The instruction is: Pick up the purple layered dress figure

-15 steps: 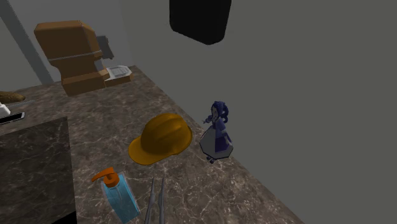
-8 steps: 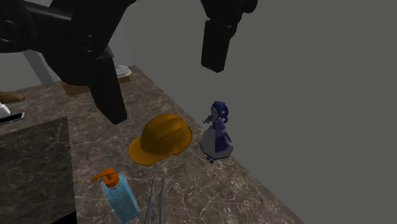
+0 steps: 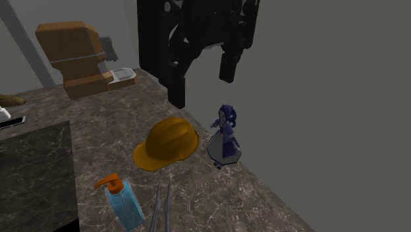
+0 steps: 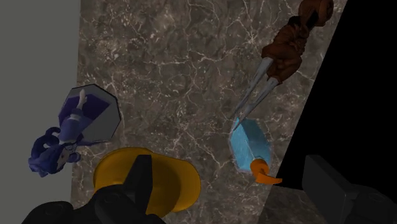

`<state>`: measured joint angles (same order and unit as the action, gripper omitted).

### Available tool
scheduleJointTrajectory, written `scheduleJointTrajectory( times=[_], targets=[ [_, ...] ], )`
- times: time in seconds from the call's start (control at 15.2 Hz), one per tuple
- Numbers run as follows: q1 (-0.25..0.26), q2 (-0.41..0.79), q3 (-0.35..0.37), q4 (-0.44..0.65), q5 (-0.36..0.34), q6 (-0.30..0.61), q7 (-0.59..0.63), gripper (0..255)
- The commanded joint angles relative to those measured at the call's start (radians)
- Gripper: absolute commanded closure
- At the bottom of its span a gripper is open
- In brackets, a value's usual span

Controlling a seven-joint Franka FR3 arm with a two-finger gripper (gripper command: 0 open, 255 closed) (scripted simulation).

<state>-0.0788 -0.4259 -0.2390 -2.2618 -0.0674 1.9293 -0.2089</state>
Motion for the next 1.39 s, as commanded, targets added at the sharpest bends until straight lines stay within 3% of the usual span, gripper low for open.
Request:
scheduleJointTrajectory(
  times=[0.0,0.73,1.32],
  targets=[
    [-0.007,0.06,-0.033,0.015,0.004,0.037,-0.036,0],
    [-0.056,0.449,-0.174,0.227,0.125,0.141,-0.255,0],
    [-0.173,0.806,-0.196,0.511,0.282,0.131,-0.419,0]
  ],
)
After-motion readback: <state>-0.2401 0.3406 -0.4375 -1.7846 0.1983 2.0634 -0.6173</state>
